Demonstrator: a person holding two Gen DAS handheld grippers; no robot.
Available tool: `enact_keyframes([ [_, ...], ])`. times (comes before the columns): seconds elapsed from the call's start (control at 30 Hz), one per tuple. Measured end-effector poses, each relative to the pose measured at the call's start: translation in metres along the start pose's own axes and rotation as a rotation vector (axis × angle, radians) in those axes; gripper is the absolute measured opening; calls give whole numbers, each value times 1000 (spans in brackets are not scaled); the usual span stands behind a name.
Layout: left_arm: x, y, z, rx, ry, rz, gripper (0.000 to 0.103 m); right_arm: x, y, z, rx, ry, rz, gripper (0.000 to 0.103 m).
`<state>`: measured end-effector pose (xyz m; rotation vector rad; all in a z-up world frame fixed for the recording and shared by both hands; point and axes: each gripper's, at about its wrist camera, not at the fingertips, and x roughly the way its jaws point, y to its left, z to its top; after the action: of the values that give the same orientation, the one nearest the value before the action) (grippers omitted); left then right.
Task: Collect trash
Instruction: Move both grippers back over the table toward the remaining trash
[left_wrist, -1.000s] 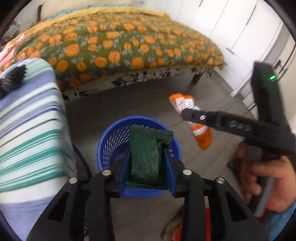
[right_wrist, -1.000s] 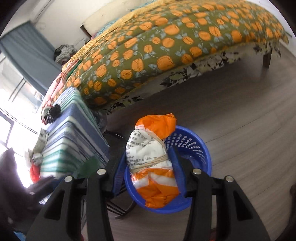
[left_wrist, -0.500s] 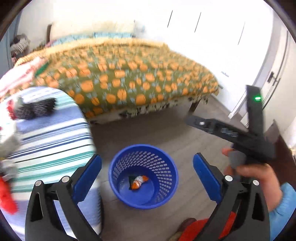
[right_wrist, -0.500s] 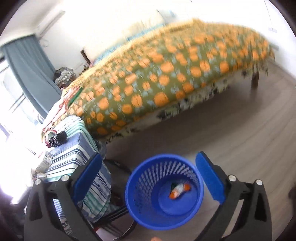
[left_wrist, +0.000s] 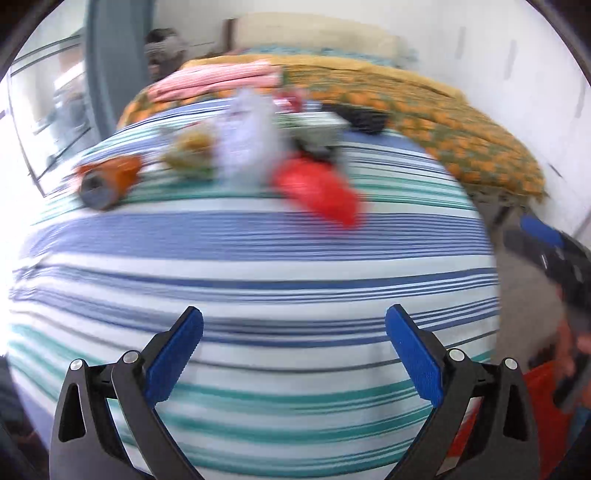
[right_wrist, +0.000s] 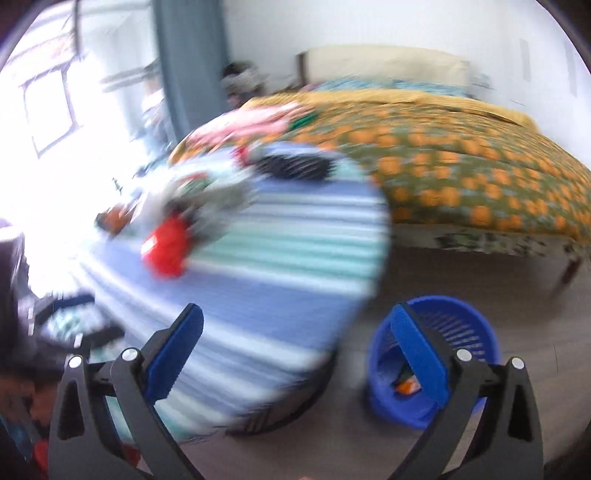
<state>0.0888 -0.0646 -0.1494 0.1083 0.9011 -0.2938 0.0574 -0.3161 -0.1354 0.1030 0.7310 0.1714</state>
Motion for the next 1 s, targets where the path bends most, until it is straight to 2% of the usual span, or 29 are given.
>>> enact_keyframes([
  [0.13,0,51,6,-42,6,79,98,29,58,0,-58,109,46,98],
  [0.33,18,106,13,-74,42,136,98,80,119,19,-170,233,40,98],
  [0.4,17,115,13,-98,45,107,98,99,128,23,-193,261,17,98],
  [0.6,18,113,12,-87,45,125,99,110,134,28,-195,227,12,99],
  [1.0,17,113,13,-88,44,125,99,111,131,29,-188,226,5,99],
])
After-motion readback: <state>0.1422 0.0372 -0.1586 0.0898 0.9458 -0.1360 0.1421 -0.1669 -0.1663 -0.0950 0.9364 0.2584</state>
